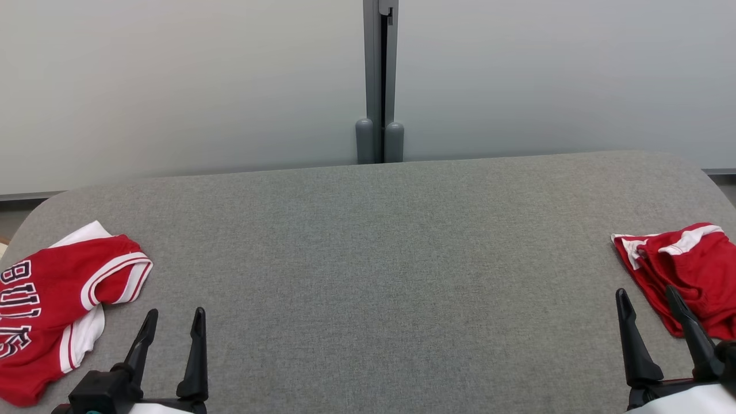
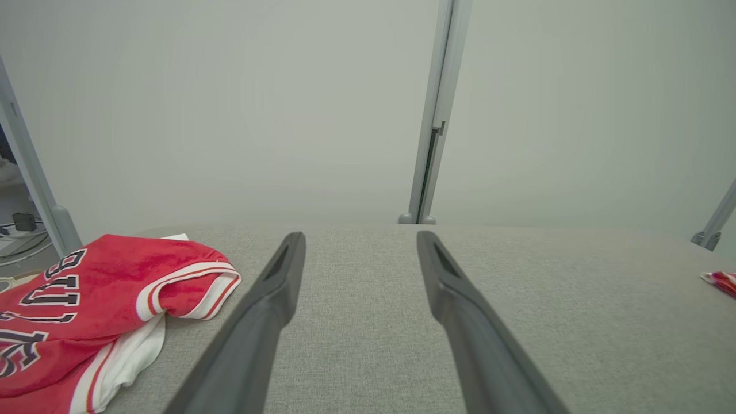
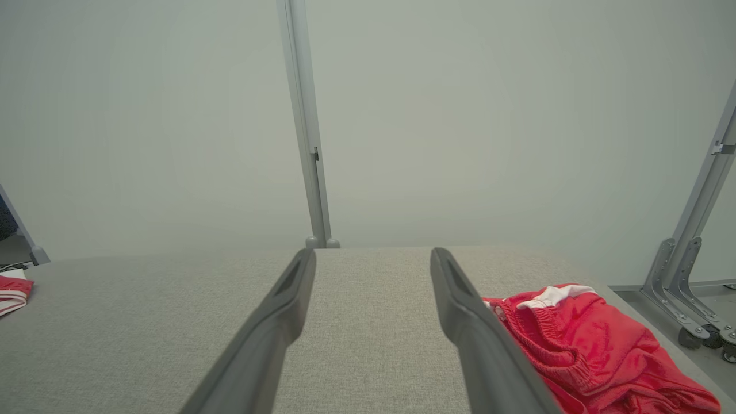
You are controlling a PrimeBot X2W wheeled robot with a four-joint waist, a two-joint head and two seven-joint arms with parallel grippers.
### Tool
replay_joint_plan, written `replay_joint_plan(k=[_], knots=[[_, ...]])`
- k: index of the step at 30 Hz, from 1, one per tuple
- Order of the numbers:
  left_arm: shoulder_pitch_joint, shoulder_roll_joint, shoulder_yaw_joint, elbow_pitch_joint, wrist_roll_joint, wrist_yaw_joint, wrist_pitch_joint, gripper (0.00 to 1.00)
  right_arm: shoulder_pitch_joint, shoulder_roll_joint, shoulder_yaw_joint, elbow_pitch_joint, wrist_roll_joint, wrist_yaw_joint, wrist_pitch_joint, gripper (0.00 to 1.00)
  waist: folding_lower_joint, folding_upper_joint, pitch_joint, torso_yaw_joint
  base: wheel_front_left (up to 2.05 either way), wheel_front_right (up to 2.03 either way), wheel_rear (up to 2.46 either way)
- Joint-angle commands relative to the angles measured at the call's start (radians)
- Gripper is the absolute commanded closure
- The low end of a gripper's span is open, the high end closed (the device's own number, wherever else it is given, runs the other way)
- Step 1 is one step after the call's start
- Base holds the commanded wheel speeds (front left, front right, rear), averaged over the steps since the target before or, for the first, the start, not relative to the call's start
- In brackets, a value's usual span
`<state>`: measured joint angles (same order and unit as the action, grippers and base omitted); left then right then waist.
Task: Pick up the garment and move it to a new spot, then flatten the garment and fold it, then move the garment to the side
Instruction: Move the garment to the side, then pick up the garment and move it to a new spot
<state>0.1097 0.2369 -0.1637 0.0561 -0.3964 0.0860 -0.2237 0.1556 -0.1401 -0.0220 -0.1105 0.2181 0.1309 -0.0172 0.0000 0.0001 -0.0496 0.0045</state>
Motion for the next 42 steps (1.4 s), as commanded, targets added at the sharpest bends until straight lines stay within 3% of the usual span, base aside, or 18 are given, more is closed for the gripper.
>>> replay_joint_plan(k=[1, 23, 37, 42], knots=[[0.008, 0.006, -0.001, -0.006, 0.003, 0.006, 0.001, 0.0, 0.011, -0.003, -0.002, -0.008, 0.004, 0.0, 0.005, 0.0, 0.0, -0.0001, -0.002, 0.0, 0.0, 0.0, 0.0], [-0.024, 0.015, -0.01, -0.027, -0.011, 0.015, 0.012, 0.0, 0.025, 0.01, -0.025, -0.039, -0.008, 0.0, 0.018, 0.0, 0.0, -0.0001, 0.012, 0.04, 0.0, 0.0, 0.0], [-0.104, 0.041, -0.006, 0.001, -0.025, -0.012, 0.022, 0.0, 0.024, 0.02, 0.002, -0.092, -0.017, 0.0, 0.045, 0.0, 0.0, -0.0001, 0.017, 0.318, 0.0, 0.0, 0.0], [-0.104, 0.05, -0.005, 0.008, -0.023, -0.012, 0.019, 0.0, 0.014, 0.013, 0.018, -0.086, -0.017, 0.0, 0.047, 0.0, 0.0, -0.0001, 0.016, 0.381, 0.0, 0.0, 0.0]])
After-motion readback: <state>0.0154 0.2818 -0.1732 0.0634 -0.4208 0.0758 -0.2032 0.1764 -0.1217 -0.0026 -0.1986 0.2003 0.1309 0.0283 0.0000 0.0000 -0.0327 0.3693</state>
